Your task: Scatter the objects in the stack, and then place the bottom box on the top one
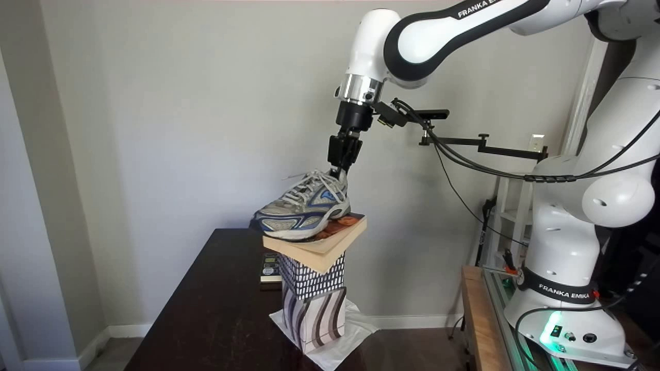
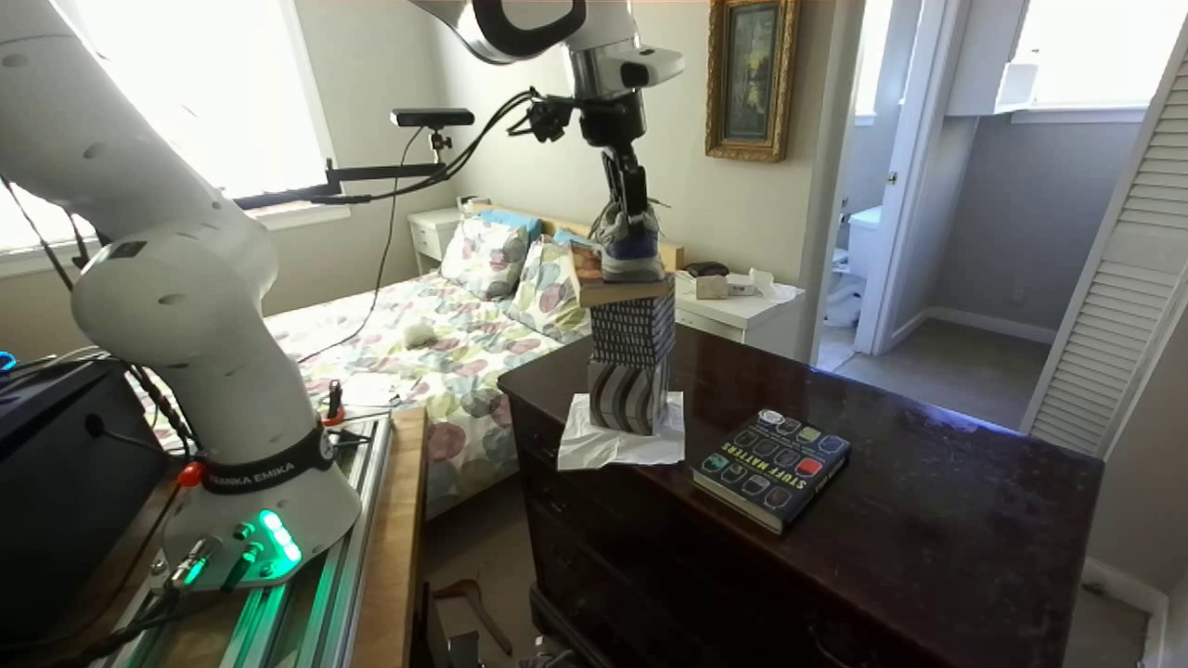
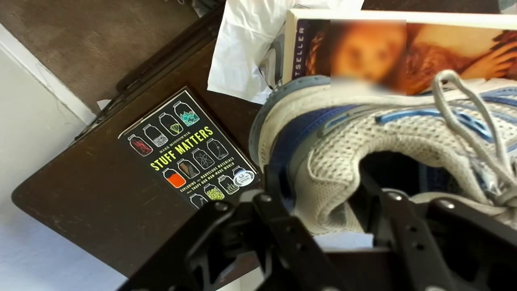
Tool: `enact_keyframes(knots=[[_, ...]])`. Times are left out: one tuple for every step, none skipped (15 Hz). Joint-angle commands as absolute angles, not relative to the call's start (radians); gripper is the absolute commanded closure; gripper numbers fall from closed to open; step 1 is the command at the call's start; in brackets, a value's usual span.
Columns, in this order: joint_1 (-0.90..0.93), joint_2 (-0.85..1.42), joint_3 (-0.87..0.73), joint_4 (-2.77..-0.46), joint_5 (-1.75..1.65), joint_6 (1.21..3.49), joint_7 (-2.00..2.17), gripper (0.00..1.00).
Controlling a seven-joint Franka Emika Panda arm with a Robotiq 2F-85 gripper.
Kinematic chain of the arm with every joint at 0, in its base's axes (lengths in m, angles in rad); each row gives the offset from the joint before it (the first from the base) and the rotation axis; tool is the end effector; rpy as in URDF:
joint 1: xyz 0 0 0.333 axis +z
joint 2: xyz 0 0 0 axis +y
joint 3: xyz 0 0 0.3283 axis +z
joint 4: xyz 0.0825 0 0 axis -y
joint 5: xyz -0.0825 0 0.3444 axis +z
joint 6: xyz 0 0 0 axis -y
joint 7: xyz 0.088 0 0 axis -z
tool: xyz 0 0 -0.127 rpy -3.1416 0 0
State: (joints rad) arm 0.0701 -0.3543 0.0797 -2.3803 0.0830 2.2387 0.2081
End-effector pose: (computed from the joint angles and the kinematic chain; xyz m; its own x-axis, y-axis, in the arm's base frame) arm 0.4166 0.0688 0.4862 0.9744 -0.1113 0.1953 -0.0954 -0.9914 -0.0891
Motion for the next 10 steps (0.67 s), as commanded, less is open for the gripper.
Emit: enact_keyframes(knots=[[0.057, -0.346, 0.096, -2.384, 0.075, 2.260, 0.240, 0.84], [0.056, -0.346, 0.097, -2.384, 0.073, 2.262, 0.243, 0.90], [0.055, -0.345, 0.097, -2.384, 0.072, 2.263, 0.246, 0.94], [0.055, -0.344, 0.097, -2.384, 0.072, 2.263, 0.247, 0.97], [0.055, -0.344, 0.098, -2.384, 0.072, 2.262, 0.249, 0.94], [0.054, -0.342, 0.098, -2.383, 0.072, 2.263, 0.254, 0.95], [0.053, -0.341, 0.097, -2.381, 0.073, 2.261, 0.258, 0.95], [0.053, -0.341, 0.096, -2.379, 0.075, 2.260, 0.261, 0.94], [0.053, -0.344, 0.094, -2.375, 0.080, 2.255, 0.262, 0.94], [0.054, -0.347, 0.092, -2.371, 0.085, 2.251, 0.262, 0.94]])
